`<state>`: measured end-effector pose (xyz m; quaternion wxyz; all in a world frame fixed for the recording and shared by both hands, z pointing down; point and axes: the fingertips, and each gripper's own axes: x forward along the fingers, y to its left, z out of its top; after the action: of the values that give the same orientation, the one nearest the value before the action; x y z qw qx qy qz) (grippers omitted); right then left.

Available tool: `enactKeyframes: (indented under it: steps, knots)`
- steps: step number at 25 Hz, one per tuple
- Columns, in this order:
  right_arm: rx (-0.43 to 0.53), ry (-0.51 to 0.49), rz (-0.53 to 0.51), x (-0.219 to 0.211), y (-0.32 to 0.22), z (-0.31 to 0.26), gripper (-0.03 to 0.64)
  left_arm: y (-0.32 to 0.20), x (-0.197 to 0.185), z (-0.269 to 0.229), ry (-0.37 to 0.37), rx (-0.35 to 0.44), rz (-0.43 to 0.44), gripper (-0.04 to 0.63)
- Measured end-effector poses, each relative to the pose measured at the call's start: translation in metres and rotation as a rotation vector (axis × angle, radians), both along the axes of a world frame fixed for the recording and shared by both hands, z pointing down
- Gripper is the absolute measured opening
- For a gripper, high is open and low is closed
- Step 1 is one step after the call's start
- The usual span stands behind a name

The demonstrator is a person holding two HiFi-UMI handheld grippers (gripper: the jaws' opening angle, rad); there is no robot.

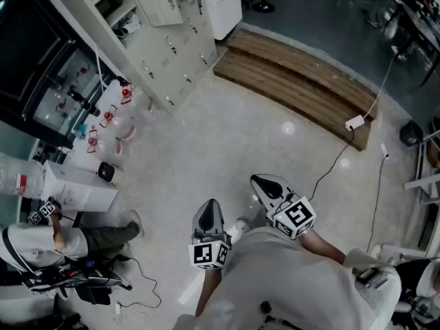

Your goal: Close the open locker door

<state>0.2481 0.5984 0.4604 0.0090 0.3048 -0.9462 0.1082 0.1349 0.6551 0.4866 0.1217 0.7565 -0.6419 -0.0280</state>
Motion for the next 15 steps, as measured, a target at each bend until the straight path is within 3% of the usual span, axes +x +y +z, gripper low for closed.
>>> enactKeyframes:
  steps: [5,15]
  knots:
    - [0.004,-0.024,0.015,-0.001,0.012,-0.011,0.029,0.004,-0.012,-0.019,0.003,0.029,-0.026,0.008]
    - [-0.015,-0.006,0.058,0.069,0.012,-0.004,0.029,-0.005,0.067,-0.030,-0.023,0.023,0.059,0.008]
